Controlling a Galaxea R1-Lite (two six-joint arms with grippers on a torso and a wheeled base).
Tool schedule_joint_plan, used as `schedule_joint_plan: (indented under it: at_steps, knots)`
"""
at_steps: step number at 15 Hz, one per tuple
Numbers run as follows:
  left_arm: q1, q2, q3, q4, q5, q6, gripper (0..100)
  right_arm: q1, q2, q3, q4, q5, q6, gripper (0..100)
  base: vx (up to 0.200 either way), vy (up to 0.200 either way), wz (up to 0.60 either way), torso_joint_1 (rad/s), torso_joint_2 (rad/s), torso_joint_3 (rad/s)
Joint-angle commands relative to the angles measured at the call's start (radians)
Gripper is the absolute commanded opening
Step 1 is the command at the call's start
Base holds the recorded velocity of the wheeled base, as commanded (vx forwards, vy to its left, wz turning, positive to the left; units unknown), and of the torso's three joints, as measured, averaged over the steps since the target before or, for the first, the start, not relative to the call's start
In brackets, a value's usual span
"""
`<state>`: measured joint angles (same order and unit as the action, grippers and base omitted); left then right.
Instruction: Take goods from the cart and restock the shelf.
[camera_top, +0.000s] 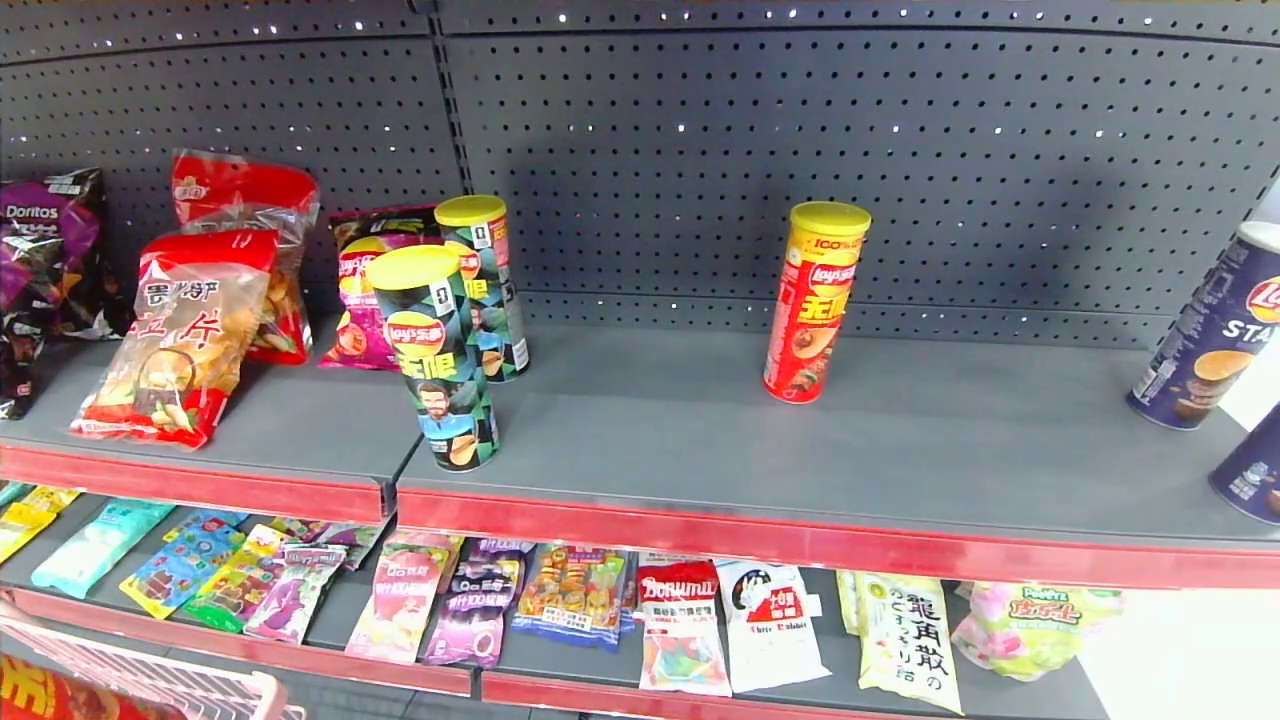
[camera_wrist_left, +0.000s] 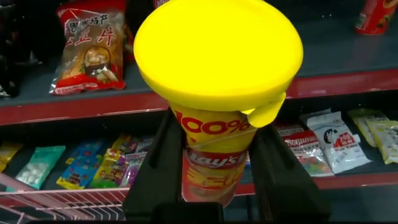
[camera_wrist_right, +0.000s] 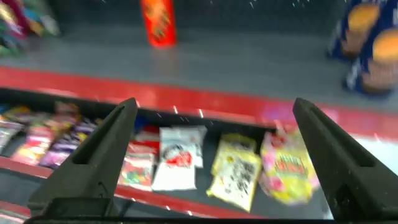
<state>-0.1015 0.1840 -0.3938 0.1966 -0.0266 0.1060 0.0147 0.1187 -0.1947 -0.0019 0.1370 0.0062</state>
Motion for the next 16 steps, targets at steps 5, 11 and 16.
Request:
schedule_joint_plan:
  at_steps: [5, 11, 16]
  knots:
    - [-0.004, 0.101, -0.053, -0.002, -0.032, -0.075, 0, 0.226, 0.947, -0.437, -0.279, 0.151, -0.063, 100, 0.0, 0.0, 0.0, 0.0, 0.0, 0.0]
    - [-0.003, 0.157, -0.112, 0.034, -0.027, -0.08, 0, 0.255, 1.339, -0.535, -0.512, 0.245, -0.066, 100, 0.0, 0.0, 0.0, 0.0, 0.0, 0.0]
    - [-0.003, 0.161, -0.12, 0.052, -0.021, -0.08, 0, 0.274, 1.523, -0.715, -0.517, 0.256, -0.08, 100, 0.0, 0.0, 0.0, 0.0, 0.0, 0.0]
